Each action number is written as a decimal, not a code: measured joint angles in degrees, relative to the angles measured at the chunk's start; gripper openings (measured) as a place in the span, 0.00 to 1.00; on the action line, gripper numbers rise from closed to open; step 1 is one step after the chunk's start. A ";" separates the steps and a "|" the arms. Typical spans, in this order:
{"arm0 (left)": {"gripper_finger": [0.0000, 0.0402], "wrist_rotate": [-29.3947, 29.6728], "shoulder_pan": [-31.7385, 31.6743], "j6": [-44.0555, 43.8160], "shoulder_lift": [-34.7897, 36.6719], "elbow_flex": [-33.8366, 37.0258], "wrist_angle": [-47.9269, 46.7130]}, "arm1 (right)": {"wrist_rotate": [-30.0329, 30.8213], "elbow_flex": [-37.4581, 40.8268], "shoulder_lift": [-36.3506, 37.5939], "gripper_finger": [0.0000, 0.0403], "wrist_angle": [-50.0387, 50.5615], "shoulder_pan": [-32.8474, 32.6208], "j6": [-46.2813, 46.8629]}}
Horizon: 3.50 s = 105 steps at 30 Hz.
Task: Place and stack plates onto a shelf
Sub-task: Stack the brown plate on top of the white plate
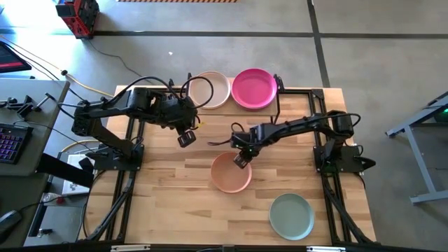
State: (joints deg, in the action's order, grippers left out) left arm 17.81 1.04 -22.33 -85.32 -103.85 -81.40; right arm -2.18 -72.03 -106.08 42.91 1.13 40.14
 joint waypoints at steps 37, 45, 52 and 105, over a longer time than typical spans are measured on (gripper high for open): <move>0.10 -0.01 0.01 0.48 0.00 0.00 0.21 | 0.44 2.34 -3.50 0.02 -4.74 -1.13 2.03; 0.10 1.11 0.02 0.50 0.00 0.00 -0.17 | -2.38 2.31 -1.51 0.00 -4.54 -0.37 1.24; 0.10 2.27 -0.41 1.49 0.01 0.00 -1.30 | -2.38 2.25 3.41 0.00 -5.29 -0.18 0.09; 0.10 2.37 -21.00 6.51 0.00 0.00 -1.01 | 2.10 -14.34 20.25 0.00 -31.44 33.93 -25.05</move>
State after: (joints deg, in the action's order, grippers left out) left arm 20.18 -19.96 -15.81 -85.32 -103.85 -82.41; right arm -0.08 -86.36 -85.84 11.48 35.06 15.10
